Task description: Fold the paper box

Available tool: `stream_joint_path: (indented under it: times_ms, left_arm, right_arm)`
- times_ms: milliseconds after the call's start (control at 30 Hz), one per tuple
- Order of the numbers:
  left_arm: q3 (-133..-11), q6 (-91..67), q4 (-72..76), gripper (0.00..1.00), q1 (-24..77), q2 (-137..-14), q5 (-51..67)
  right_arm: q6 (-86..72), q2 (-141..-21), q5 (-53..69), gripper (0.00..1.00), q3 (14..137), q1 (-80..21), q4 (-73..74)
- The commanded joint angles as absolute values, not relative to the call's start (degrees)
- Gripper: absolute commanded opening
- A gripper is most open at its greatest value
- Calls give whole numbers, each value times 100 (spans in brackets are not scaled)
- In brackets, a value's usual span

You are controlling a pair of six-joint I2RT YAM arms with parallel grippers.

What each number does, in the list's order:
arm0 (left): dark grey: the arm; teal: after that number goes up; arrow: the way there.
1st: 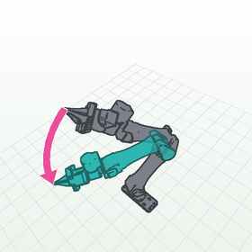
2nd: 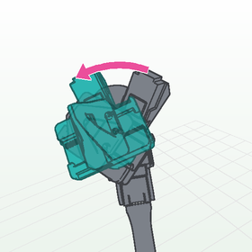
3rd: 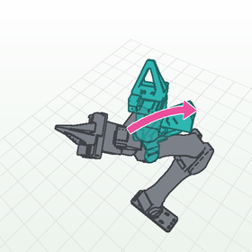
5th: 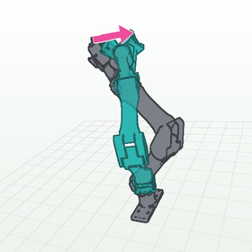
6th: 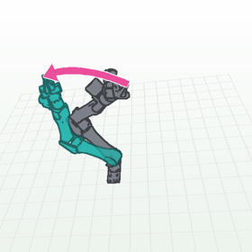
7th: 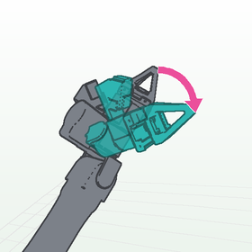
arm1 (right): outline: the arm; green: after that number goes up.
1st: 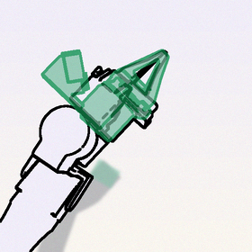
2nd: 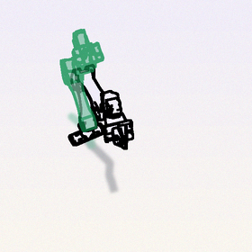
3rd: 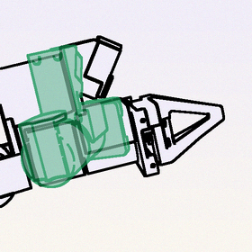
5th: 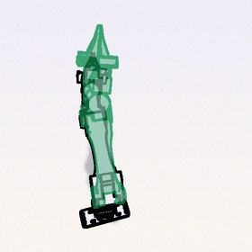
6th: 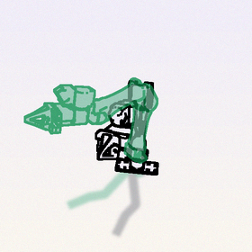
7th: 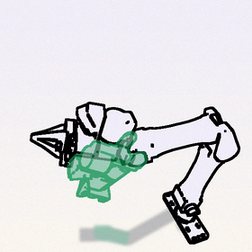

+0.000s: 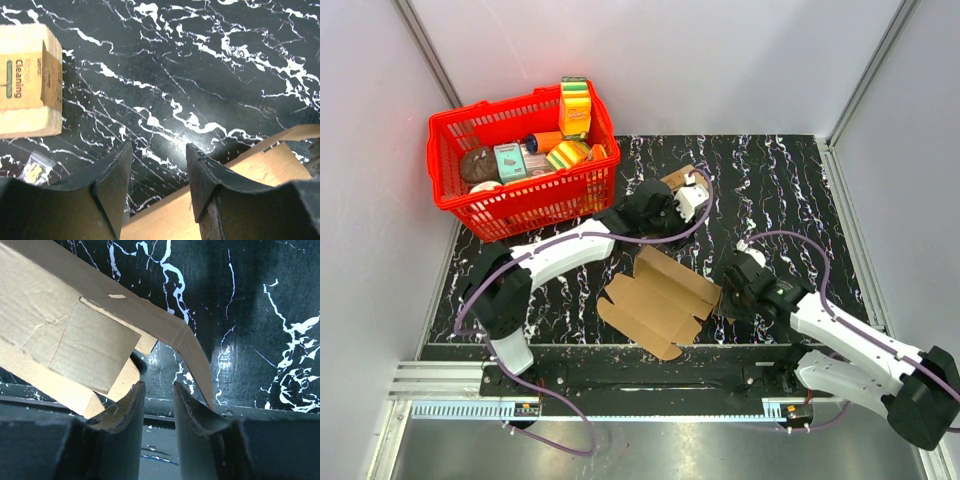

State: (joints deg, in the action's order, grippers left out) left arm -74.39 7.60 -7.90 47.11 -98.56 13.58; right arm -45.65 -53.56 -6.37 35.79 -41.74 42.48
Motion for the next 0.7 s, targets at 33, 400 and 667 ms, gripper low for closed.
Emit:
stream_joint_path:
  times_ms: [33,400,667]
  left_arm:
    - [-8190,949,-1045,50,4702,-10273,1687]
    - [-8701,1046,-1371,49,4693,-11004,1609]
    - [-8657,888,-1266,49,4500,-11083,1828]
  right_arm:
    - [-4623,-5721,-668,32,3472,-4148,3780]
    - [-4553,-5809,-843,29,3270,-4157,3024]
    - [-4202,-6284,-1011,30,3472,-4131,2725]
